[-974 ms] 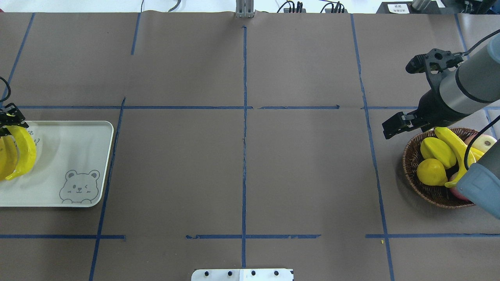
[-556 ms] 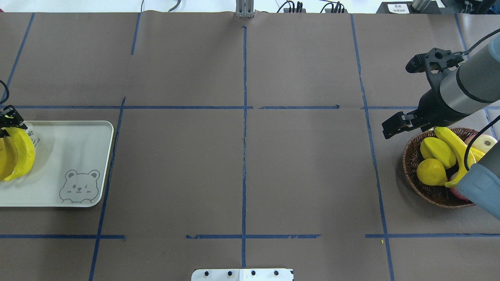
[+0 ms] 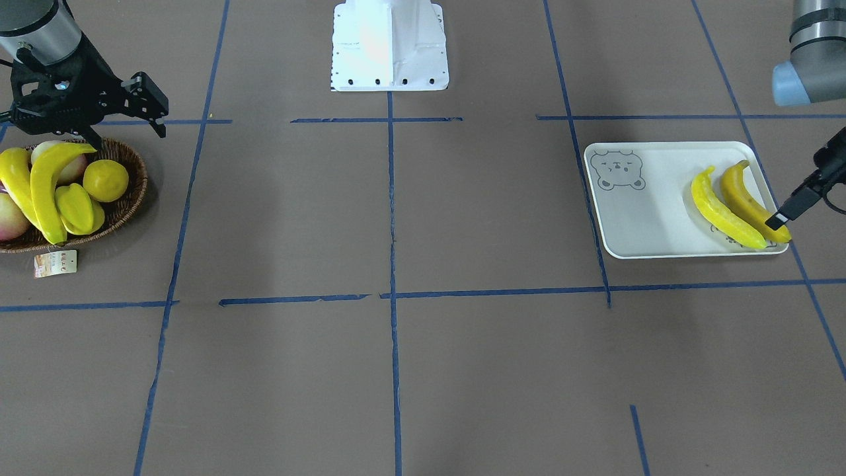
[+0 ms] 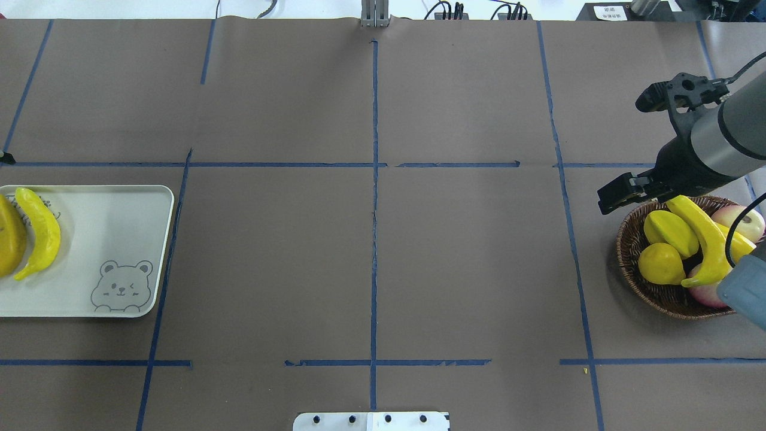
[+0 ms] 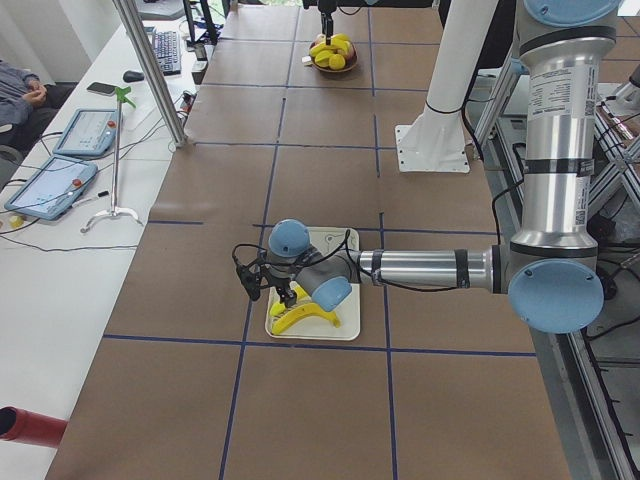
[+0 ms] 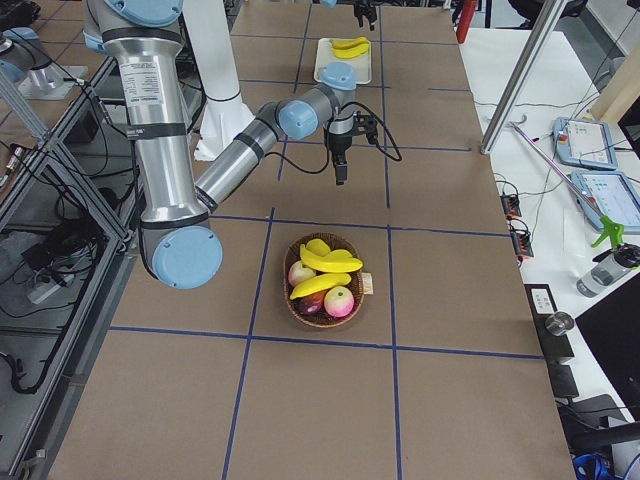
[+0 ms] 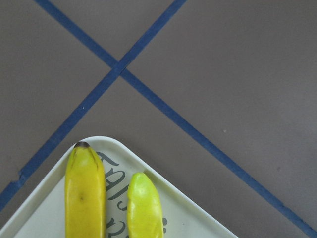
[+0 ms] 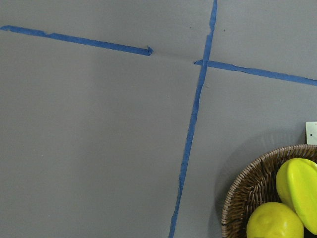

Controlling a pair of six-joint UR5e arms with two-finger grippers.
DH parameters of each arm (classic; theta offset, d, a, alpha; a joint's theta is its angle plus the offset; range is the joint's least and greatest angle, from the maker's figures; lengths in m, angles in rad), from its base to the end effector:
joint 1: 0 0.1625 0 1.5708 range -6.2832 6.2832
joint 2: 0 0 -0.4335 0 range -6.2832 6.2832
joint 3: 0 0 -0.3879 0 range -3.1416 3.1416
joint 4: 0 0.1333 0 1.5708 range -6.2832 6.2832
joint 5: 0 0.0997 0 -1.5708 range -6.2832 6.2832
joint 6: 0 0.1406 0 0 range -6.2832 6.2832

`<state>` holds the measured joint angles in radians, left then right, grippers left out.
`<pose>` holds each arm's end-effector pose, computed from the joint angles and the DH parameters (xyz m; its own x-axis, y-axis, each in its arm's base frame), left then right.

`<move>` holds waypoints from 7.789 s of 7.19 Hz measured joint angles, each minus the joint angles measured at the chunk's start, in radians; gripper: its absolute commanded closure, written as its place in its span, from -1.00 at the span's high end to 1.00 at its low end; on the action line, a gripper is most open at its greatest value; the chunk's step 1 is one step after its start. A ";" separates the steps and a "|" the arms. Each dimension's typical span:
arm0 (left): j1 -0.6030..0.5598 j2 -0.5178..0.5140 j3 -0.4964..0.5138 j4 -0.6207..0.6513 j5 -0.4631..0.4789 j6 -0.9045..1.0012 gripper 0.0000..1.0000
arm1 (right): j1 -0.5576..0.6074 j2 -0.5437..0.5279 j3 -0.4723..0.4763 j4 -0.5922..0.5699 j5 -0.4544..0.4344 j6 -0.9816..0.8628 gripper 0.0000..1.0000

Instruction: Transfer all bananas from basket to plate

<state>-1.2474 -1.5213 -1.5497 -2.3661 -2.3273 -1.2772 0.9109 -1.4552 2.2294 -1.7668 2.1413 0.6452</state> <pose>0.1265 -0.4933 0.6333 0.3855 -0.4878 -0.7833 0.4528 0.8396 -0.3000 -0.2462 -0.4108 0.3665 0.6954 -0.2007 0.6900 0.1191 0.9791 0.1647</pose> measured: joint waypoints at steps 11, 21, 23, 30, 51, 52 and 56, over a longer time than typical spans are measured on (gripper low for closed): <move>0.079 -0.010 -0.172 0.021 -0.053 0.250 1.00 | -0.056 -0.421 -0.107 0.417 -0.217 0.190 0.98; 0.095 -0.008 -0.170 0.019 -0.049 0.253 1.00 | -0.165 -0.419 -0.165 0.409 -0.339 0.192 -0.91; 0.095 -0.008 -0.172 0.019 -0.050 0.252 1.00 | -0.161 -0.421 -0.157 0.410 -0.334 0.190 -0.99; 0.134 -0.054 -0.173 0.005 -0.056 0.243 1.00 | -0.078 -0.344 -0.045 0.419 -0.346 0.187 -0.98; 0.555 -0.896 -0.052 0.710 0.215 -0.784 0.99 | -0.619 0.639 -0.348 -0.170 -0.902 0.531 -0.91; 0.560 -0.897 -0.046 0.710 0.223 -0.785 0.98 | -0.619 0.639 -0.347 -0.169 -0.902 0.535 -0.91; 0.592 -0.896 -0.036 0.708 0.291 -0.783 0.65 | -0.619 0.638 -0.346 -0.169 -0.902 0.537 -0.90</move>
<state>-0.6556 -2.4176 -1.5854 -1.6581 -2.0367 -2.0607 0.2914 -0.8175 1.8830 -1.9359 1.2394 1.1827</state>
